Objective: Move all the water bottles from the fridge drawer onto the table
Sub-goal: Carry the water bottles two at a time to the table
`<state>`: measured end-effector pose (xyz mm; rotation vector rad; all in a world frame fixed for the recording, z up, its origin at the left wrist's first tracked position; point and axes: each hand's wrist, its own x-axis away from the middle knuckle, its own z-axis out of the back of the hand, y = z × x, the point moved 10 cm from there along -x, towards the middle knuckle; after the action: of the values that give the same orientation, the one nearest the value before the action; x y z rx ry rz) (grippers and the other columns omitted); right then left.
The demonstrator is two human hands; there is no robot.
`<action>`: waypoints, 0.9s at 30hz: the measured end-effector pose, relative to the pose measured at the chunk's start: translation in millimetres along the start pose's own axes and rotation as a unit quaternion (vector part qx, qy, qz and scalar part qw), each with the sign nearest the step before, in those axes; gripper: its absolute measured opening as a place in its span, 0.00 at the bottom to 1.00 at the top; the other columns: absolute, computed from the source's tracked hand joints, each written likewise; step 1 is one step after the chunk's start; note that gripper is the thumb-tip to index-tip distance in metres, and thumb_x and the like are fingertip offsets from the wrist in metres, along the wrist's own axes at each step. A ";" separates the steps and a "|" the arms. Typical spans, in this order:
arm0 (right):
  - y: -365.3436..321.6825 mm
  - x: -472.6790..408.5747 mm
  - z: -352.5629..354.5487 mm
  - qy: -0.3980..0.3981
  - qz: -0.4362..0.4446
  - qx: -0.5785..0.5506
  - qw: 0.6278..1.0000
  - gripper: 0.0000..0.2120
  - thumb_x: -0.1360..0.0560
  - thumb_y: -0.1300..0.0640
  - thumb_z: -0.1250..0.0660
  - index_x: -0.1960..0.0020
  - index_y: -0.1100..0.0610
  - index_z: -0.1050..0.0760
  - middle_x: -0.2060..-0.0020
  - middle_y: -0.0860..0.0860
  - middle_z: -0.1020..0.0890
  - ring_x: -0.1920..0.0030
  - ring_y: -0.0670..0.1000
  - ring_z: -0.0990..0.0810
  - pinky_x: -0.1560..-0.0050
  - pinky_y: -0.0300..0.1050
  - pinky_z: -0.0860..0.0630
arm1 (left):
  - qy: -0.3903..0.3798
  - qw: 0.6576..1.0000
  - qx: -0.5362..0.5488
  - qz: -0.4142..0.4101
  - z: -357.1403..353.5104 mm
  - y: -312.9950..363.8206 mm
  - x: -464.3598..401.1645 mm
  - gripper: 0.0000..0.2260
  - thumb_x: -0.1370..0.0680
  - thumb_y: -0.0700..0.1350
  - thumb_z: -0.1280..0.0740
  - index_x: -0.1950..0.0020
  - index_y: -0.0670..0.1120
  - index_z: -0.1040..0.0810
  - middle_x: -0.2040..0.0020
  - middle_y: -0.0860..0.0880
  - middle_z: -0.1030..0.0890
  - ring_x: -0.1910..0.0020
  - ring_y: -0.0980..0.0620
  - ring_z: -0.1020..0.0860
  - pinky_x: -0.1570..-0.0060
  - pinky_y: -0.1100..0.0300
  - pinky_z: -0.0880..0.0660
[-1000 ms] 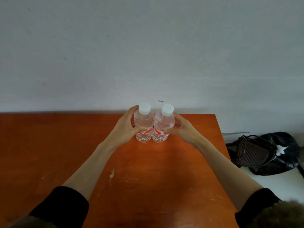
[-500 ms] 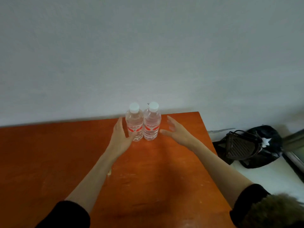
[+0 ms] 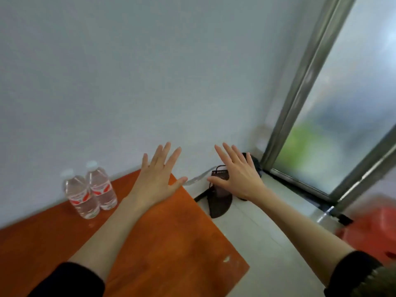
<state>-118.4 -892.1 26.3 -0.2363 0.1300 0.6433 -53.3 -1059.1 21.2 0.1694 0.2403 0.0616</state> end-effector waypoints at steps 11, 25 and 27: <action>206.5 285.6 162.3 0.089 -0.231 0.128 0.960 0.43 0.30 0.29 0.46 0.25 0.44 0.62 0.23 0.48 0.57 0.24 0.53 0.59 0.26 0.62 0.57 | 0.045 0.959 0.012 -0.278 15.0 372.1 23.0 0.37 0.28 0.68 0.58 0.24 0.52 0.56 0.22 0.46 0.54 0.24 0.46 0.56 0.28 0.41 0.55; 406.8 608.3 265.6 0.099 -0.489 0.205 0.842 0.45 0.33 0.26 0.50 0.25 0.44 0.63 0.23 0.49 0.59 0.24 0.53 0.61 0.27 0.62 0.60 | -0.002 0.859 0.078 -0.505 -47.7 767.5 112.1 0.37 0.30 0.69 0.61 0.24 0.54 0.56 0.22 0.48 0.55 0.24 0.47 0.57 0.27 0.41 0.56; 439.0 642.2 271.7 0.082 -0.511 0.219 0.827 0.43 0.31 0.26 0.51 0.25 0.43 0.64 0.24 0.49 0.60 0.24 0.53 0.62 0.27 0.63 0.61 | -0.005 0.847 0.091 -0.524 -60.8 816.6 117.1 0.37 0.29 0.68 0.60 0.24 0.54 0.56 0.22 0.47 0.54 0.24 0.46 0.56 0.27 0.41 0.56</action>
<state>137.2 -111.1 87.0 0.1055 0.2826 -0.4919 12.6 -236.5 78.2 0.2091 0.3026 -1.0613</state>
